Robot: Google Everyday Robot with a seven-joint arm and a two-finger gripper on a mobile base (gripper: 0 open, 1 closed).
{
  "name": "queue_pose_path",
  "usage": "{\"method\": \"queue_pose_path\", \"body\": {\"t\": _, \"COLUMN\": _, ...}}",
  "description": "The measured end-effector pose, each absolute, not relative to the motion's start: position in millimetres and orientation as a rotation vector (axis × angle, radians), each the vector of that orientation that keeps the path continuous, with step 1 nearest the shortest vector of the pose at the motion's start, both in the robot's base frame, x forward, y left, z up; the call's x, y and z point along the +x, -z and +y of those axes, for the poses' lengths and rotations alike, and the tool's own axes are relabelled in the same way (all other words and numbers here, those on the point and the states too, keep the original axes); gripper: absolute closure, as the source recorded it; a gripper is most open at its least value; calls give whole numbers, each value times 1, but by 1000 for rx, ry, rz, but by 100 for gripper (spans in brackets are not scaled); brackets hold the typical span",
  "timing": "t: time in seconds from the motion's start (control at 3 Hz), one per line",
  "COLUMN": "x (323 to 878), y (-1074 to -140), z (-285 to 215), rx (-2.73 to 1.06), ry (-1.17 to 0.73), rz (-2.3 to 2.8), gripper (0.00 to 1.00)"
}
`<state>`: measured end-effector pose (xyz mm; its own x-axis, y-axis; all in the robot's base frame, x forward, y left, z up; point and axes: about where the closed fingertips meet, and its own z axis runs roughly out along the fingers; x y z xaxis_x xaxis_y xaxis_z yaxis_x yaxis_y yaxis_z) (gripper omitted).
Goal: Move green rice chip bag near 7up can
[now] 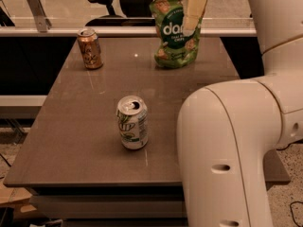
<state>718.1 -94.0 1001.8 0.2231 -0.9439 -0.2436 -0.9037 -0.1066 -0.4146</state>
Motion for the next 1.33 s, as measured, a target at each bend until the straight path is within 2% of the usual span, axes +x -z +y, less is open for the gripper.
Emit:
{"method": "queue_pose_path", "body": {"t": 0.33, "x": 720, "y": -994, "z": -90, "rx": -2028, "ry": 81, "rz": 1704, "gripper": 0}}
{"method": "queue_pose_path", "body": {"t": 0.67, "x": 720, "y": -991, "z": -89, "rx": -2023, "ry": 69, "rz": 1718, "gripper": 19}}
{"method": "queue_pose_path", "body": {"t": 1.33, "x": 718, "y": -996, "z": -92, "rx": -2014, "ry": 82, "rz": 1746, "gripper": 65}}
